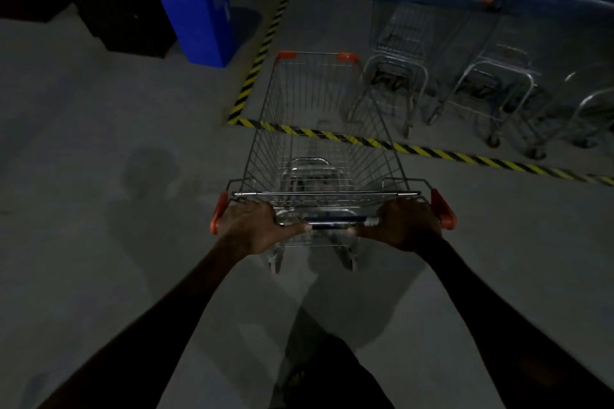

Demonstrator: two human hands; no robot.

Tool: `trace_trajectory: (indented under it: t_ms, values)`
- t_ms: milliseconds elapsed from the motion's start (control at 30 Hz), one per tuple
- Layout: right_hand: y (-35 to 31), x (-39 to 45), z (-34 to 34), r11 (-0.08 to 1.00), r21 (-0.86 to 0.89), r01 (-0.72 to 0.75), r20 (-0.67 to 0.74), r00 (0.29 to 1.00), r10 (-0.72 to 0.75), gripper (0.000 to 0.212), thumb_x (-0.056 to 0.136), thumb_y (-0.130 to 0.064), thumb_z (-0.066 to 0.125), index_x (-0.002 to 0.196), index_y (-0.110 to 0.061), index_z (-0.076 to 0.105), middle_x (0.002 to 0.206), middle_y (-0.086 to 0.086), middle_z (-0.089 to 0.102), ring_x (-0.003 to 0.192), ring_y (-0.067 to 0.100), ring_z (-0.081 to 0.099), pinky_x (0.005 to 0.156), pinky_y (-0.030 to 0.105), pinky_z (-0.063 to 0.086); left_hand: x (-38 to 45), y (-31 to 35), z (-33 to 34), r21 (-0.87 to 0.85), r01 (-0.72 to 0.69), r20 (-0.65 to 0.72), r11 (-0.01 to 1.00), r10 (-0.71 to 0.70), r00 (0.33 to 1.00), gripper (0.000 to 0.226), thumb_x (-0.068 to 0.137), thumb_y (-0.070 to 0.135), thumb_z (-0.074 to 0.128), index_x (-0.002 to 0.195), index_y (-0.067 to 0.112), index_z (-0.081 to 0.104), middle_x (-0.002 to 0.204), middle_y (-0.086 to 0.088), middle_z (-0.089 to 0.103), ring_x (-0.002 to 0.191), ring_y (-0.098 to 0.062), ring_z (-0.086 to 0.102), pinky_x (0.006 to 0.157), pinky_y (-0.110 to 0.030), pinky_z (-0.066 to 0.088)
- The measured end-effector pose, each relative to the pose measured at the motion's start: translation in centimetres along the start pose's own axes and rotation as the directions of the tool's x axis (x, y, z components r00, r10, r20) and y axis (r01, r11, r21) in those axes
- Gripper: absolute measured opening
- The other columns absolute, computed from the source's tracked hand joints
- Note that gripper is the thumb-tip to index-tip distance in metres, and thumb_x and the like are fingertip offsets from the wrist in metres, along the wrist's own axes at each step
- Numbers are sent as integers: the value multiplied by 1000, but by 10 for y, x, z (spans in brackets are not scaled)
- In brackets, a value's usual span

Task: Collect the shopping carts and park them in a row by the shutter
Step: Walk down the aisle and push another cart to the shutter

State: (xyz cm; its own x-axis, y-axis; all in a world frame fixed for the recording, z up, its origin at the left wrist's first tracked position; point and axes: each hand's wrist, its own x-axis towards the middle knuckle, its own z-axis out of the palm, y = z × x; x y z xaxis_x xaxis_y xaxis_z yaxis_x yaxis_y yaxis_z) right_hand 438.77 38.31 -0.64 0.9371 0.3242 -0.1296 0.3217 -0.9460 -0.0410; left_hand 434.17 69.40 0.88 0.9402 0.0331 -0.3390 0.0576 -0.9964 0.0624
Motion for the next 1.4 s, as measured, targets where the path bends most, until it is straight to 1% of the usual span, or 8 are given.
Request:
trace_trajectory:
  t_ms: [67,400,600,767,867,1167,1267,1400]
  values:
    - [6,49,-5,1000,11,10,-7,1000,-10,109,49,-115,-1,59,-25,60,80,0,74,87,22,74,84,35,56,46,-7,-17,-4,-10,14,1000,10,1000,112,62,115,13,76,27,80,95,8,77,107,-17,71,120,-51,25]
    - [46,321,-39,997,78,-3,-26,1000,5,93,56,-114,29,104,-50,77,119,-8,77,116,17,70,99,37,55,291,-37,-117,-18,56,-15,998,-56,998,112,57,117,11,84,31,78,110,6,78,123,-21,66,128,-58,5]
    - [54,470,-66,994,110,-2,-6,1000,2,109,52,-117,13,123,-55,69,126,-9,74,120,18,68,102,42,53,409,-54,-189,-121,-8,35,993,12,999,86,84,98,36,123,33,76,136,2,71,134,-22,59,123,-46,23]
    - [54,571,-86,991,132,-19,7,1000,18,82,62,-109,37,114,-57,73,128,-9,74,125,18,65,107,38,49,525,-87,-213,-64,55,57,996,-52,997,114,64,114,17,125,38,75,143,3,68,140,-24,55,126,-56,11]
    - [52,628,-97,990,126,-57,28,998,54,93,61,-109,35,121,-50,73,132,-4,72,127,22,64,108,40,49,584,-103,-232,-76,8,43,997,-5,999,111,67,112,21,136,40,70,148,2,64,142,-25,53,125,-51,20]
    - [48,777,-134,988,-29,-151,183,971,153,76,79,-95,43,123,-42,75,130,-5,73,127,21,63,104,36,47,733,-142,-303,-32,-112,-29,993,111,993,97,79,104,31,106,26,82,98,6,73,114,-17,70,110,-43,42]
    - [51,814,-148,974,-4,-224,259,941,218,61,77,-96,48,79,-38,68,109,-2,76,113,21,68,93,30,48,770,-148,-316,-20,-139,-77,990,137,988,87,81,101,36,119,33,76,123,4,75,124,-19,64,115,-43,36]
    - [56,851,-155,929,147,-340,263,919,295,63,79,-90,57,55,-32,61,57,-16,57,67,0,55,62,17,32,826,-156,-325,7,-141,-39,990,141,989,86,76,106,30,90,26,60,75,9,56,70,-8,57,73,-43,42]
